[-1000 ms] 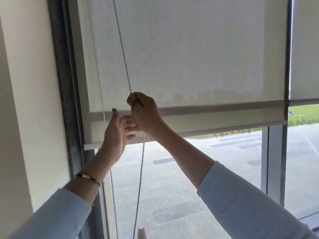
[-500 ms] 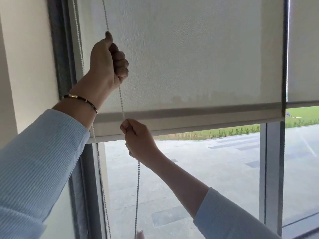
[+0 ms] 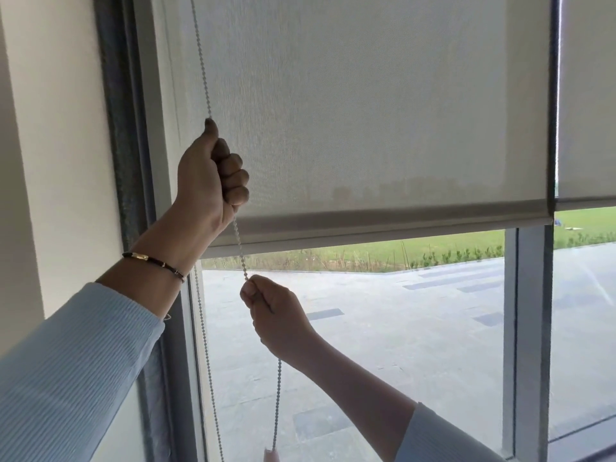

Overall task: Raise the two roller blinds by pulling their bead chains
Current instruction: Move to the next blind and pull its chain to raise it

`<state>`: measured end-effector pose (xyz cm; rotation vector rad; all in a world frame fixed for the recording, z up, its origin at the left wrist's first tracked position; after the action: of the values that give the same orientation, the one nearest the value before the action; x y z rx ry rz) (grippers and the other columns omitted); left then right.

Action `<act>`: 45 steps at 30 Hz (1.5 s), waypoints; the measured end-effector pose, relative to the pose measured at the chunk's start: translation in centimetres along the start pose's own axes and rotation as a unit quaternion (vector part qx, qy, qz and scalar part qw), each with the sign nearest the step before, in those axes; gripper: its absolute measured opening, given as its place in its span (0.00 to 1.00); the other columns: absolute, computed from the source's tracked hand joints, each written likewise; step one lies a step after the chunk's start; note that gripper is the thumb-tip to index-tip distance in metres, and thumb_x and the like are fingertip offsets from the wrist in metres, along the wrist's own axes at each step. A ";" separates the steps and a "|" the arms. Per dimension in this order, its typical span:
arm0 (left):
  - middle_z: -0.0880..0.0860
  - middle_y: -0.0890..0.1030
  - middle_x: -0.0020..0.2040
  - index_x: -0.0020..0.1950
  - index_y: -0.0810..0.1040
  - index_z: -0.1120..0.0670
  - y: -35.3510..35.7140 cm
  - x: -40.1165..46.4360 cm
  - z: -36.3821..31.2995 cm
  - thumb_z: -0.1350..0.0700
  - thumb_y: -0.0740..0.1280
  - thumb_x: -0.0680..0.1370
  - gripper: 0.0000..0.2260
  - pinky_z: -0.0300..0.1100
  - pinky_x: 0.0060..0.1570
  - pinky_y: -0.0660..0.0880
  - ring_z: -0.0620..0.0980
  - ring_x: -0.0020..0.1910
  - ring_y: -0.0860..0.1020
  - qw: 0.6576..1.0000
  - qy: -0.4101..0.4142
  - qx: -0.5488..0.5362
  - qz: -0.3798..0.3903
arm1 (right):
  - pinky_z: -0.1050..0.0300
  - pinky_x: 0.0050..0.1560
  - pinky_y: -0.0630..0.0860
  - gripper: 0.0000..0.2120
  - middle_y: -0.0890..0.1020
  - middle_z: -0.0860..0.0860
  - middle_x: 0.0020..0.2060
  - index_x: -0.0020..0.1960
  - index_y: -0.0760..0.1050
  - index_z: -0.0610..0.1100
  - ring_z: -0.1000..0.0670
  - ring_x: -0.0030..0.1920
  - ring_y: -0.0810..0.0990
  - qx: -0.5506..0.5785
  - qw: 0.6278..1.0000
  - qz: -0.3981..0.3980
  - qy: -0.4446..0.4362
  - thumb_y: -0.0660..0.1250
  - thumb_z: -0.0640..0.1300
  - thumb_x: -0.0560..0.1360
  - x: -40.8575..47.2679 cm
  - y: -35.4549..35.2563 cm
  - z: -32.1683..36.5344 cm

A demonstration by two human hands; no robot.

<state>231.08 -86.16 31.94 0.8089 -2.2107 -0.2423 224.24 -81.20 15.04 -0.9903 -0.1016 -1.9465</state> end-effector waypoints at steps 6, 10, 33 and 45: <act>0.45 0.53 0.25 0.30 0.56 0.48 -0.5 -0.9 0.7 0.41 0.57 0.83 0.24 0.32 0.16 0.50 0.43 0.22 0.50 1.000 0.005 0.003 0.004 | 0.62 0.28 0.60 0.20 0.68 0.60 0.24 0.33 0.64 0.58 0.54 0.28 0.61 -0.025 1.000 0.005 0.000 0.52 0.37 0.78 -0.7 0.3 -0.8; 0.47 0.50 0.30 0.31 0.54 0.48 -1.5 -1.5 1.7 0.41 0.56 0.83 0.24 0.31 0.18 0.49 0.45 0.26 0.48 1.000 -0.001 0.000 0.003 | 0.64 0.28 0.60 0.20 0.69 0.61 0.24 0.33 0.65 0.58 0.55 0.27 0.61 -0.032 0.999 0.012 0.006 0.52 0.37 0.77 -1.6 0.7 -1.7; 0.47 0.50 0.30 0.31 0.54 0.48 -3.1 -3.1 4.6 0.41 0.56 0.83 0.24 0.30 0.19 0.50 0.46 0.26 0.48 1.000 -0.003 0.005 -0.001 | 0.64 0.27 0.58 0.20 0.67 0.55 0.25 0.35 0.64 0.58 0.54 0.25 0.61 -0.053 0.998 0.013 0.011 0.52 0.34 0.76 -3.5 1.3 -3.9; 0.47 0.50 0.29 0.36 0.51 0.49 -3.3 -3.8 4.2 0.41 0.56 0.83 0.23 0.30 0.20 0.49 0.46 0.26 0.47 1.000 0.007 0.001 -0.004 | 0.69 0.30 0.61 0.21 0.72 0.64 0.25 0.35 0.63 0.56 0.58 0.28 0.65 -0.046 0.999 0.023 0.004 0.54 0.33 0.79 -3.8 1.7 -3.9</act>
<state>231.61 -86.74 25.43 0.8180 -2.1964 -0.2378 224.11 -81.24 9.38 -1.0356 0.0141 -1.9272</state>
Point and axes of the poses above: each hand's wrist, its own x-axis towards the middle knuckle, its own y-axis out of the palm, z = x × y, the point moved 7 cm from there along x, towards the middle knuckle
